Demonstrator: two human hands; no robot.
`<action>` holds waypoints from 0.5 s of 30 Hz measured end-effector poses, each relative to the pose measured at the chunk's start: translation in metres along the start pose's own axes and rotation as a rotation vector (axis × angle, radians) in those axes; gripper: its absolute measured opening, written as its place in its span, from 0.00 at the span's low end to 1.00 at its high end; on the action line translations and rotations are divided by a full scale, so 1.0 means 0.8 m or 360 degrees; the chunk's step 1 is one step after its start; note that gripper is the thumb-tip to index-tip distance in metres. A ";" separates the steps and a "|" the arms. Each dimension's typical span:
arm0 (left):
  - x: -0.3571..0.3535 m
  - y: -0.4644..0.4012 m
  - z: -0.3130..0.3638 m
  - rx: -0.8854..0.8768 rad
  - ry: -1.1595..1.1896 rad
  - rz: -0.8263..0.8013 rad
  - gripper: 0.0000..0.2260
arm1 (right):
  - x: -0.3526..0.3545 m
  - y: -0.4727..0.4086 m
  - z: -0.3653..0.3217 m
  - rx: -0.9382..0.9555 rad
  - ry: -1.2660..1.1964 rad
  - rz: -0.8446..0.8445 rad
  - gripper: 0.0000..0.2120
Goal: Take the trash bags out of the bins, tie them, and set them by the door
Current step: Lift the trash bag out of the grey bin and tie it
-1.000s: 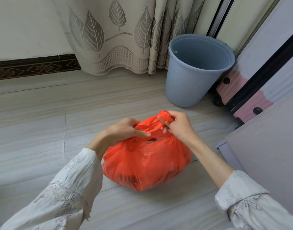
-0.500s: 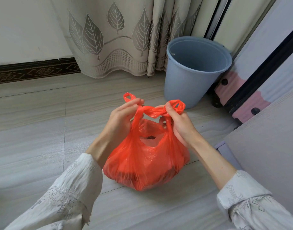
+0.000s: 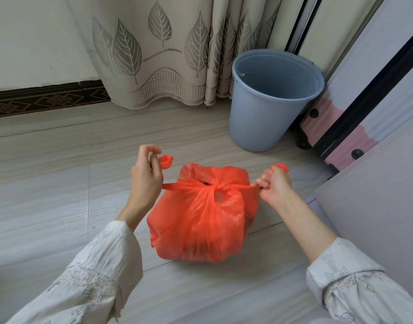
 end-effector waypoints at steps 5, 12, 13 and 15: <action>0.006 0.008 -0.006 0.0002 -0.0165 -0.0016 0.07 | 0.047 0.001 -0.009 0.0071 0.0118 0.0291 0.18; 0.007 0.020 -0.021 0.0085 -0.0334 -0.0059 0.07 | 0.085 0.000 -0.004 0.0026 0.0172 0.0436 0.16; 0.003 0.019 -0.018 0.0063 -0.0373 -0.0103 0.07 | 0.086 0.000 -0.006 0.0040 0.0202 0.0430 0.16; -0.003 0.016 -0.013 0.0021 -0.0402 -0.0173 0.08 | 0.083 -0.002 -0.007 0.0052 0.0251 0.0370 0.17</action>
Point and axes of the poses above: each hand's wrist, its own y-axis away from the middle knuckle, its own x-axis out of the back of the hand, z = x × y, the point moved 8 cm from there along -y, towards the middle knuckle, and after that the axes turned 12 degrees about -z, right-handed, at the moved point
